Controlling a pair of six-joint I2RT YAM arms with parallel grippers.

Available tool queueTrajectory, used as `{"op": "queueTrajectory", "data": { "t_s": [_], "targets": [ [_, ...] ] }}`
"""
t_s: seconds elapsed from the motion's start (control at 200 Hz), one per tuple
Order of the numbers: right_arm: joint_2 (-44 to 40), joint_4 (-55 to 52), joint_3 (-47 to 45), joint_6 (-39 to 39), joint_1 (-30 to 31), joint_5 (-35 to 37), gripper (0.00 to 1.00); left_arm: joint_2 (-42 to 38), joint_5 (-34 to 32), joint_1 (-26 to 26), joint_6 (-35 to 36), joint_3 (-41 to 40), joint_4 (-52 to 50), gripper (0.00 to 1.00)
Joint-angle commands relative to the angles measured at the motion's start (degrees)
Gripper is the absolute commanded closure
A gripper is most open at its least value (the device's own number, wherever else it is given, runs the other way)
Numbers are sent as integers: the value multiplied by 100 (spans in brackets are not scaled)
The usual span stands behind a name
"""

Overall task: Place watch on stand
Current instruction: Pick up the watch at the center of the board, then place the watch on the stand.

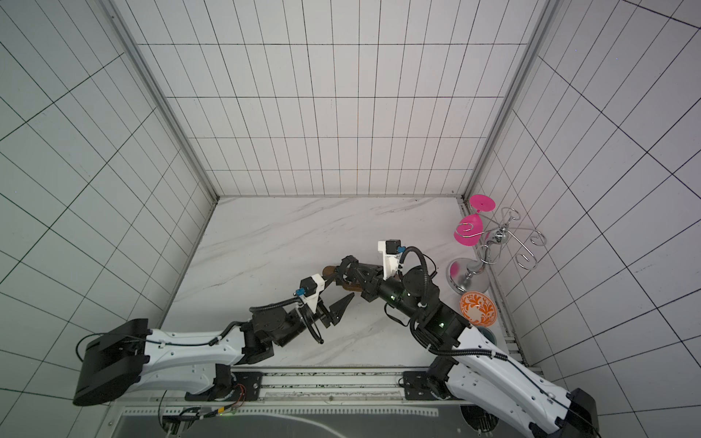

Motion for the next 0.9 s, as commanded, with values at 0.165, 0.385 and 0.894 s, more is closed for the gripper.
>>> {"op": "queueTrajectory", "data": {
  "t_s": [0.165,0.385,0.894],
  "targets": [
    [-60,442,231,21,170,-11,100,0,52,-10,-182,173,244,33],
    [10,512,226,-14,241,34,100,-78,-291,-11,-369,160,300,33],
    [76,515,217,-34,354,140,100,-108,-412,-8,-402,237,238,40]
  ]
}}
